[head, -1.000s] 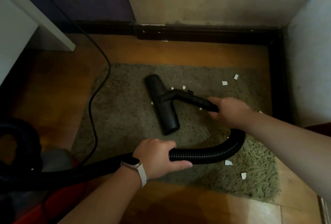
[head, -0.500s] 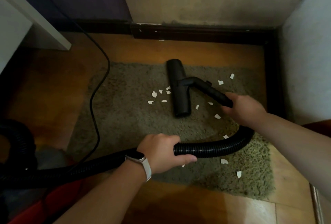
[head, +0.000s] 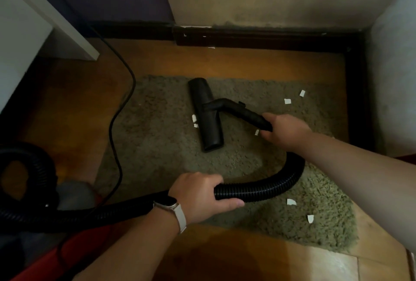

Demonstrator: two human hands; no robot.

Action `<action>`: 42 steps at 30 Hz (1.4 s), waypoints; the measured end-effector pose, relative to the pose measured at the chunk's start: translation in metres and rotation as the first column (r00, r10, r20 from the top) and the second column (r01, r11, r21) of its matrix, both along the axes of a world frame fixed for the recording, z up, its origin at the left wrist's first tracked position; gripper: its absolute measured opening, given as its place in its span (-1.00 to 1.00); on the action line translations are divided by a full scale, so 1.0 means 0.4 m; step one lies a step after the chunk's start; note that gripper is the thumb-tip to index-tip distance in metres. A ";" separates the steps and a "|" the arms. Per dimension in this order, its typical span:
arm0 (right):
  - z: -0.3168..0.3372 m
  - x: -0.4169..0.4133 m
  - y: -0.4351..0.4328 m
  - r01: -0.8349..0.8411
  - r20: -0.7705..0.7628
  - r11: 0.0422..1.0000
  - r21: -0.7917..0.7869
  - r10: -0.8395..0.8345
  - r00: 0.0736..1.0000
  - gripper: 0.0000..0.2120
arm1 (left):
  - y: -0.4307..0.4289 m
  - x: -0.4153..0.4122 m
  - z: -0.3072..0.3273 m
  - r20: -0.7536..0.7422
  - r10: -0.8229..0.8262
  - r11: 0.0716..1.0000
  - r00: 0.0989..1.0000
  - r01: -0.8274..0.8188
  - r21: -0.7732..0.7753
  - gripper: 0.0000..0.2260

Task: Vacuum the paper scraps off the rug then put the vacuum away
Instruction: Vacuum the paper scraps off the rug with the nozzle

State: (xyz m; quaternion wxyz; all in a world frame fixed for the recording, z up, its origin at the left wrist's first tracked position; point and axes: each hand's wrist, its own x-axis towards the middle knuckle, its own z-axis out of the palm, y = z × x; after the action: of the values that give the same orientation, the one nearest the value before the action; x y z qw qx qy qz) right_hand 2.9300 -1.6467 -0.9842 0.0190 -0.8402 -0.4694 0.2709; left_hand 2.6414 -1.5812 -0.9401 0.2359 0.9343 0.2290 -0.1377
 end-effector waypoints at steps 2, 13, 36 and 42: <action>-0.002 -0.014 0.018 -0.044 0.016 0.999 0.015 0.044 0.999 -0.75 | 0.000 -0.011 -0.001 0.008 0.017 1.000 1.000 -0.017 0.004 -0.37; 0.013 -0.081 0.103 -0.162 0.030 0.987 -0.004 0.162 0.986 -0.76 | 0.014 -0.066 0.041 -0.062 0.036 0.998 0.997 -0.038 -0.040 -0.37; 0.053 -0.146 0.090 0.077 -0.353 0.993 -0.092 -0.105 0.930 -0.69 | 0.073 -0.127 0.285 -0.248 0.073 0.997 0.966 -0.074 0.005 -0.34; 0.062 -0.155 0.093 0.058 -0.295 0.998 0.008 -0.053 0.954 -0.77 | 0.070 -0.140 0.277 -0.183 0.064 0.998 0.981 -0.061 0.022 -0.33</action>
State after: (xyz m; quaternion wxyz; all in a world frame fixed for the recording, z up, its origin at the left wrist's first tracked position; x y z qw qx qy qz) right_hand 2.8680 -1.6094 -0.9596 0.1034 -0.8030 -0.4400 0.3885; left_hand 2.5852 -1.5530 -0.8291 0.2106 0.9118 0.2802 -0.2138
